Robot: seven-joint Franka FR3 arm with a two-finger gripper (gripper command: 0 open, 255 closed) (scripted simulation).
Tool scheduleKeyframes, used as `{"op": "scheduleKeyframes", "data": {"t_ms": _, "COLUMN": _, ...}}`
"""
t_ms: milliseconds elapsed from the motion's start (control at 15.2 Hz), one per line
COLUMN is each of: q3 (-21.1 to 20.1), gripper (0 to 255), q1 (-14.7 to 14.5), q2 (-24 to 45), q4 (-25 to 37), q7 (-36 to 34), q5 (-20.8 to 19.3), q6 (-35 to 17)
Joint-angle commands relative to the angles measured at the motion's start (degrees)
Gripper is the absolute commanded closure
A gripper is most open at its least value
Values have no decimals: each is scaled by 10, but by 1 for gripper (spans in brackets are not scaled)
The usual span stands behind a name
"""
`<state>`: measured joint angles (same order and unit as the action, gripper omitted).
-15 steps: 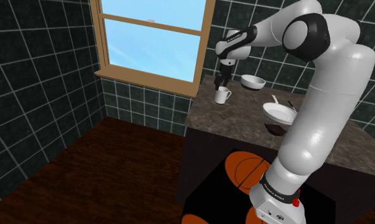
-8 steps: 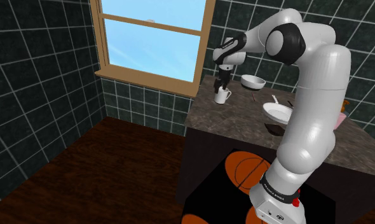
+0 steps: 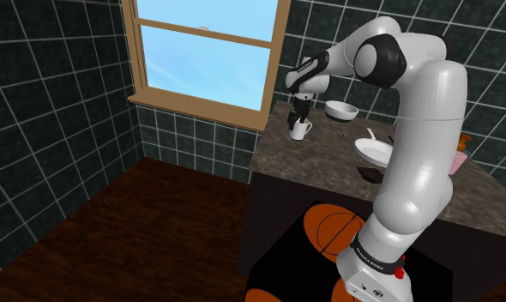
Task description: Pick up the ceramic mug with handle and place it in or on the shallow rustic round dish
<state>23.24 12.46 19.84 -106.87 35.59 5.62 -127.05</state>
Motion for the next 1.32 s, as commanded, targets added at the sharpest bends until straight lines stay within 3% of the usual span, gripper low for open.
{"op": "scheduleKeyframes", "data": {"t_ms": 0, "q3": 0, "gripper": 0, "q1": 0, "q2": 0, "q4": 0, "q7": 0, "q5": 0, "q6": 0}}
{"op": "scheduleKeyframes", "data": {"t_ms": 132, "q3": 0, "gripper": 0, "q1": 0, "q2": 0, "q4": 0, "q7": 0, "q5": 0, "q6": 0}}
{"op": "scheduleKeyframes", "data": {"t_ms": 198, "q3": 0, "gripper": 255, "q1": 0, "q2": 0, "q4": 0, "q7": 0, "q5": 0, "q6": 0}}
{"op": "scheduleKeyframes", "data": {"t_ms": 792, "q3": 0, "gripper": 255, "q1": 0, "q2": 0, "q4": 0, "q7": 0, "q5": 0, "q6": 0}}
{"op": "scheduleKeyframes", "data": {"t_ms": 1254, "q3": 5, "gripper": 255, "q1": -4, "q2": -25, "q4": 23, "q7": -6, "q5": -12, "q6": 46}}
